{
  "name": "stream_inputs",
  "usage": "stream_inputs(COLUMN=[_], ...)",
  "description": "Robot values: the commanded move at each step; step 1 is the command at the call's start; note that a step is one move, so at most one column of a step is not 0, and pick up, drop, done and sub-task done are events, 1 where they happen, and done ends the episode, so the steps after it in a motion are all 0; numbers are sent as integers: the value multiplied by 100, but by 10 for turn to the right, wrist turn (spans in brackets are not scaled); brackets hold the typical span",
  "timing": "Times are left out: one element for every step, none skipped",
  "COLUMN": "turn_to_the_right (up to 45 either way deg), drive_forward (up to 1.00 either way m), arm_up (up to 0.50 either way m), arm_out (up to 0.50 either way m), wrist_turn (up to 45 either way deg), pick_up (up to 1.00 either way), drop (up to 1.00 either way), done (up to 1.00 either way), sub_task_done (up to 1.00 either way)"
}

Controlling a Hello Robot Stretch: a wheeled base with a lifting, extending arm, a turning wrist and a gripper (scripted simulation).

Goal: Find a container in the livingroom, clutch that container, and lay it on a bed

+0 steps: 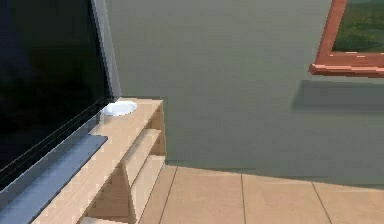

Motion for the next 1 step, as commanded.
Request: stream_inputs(turn_to_the_right=[0], drive_forward=[0], arm_up=[0], arm_out=[0], wrist_turn=[450], pick_up=[0], drop=[0], done=[0], sub_task_done=[0])
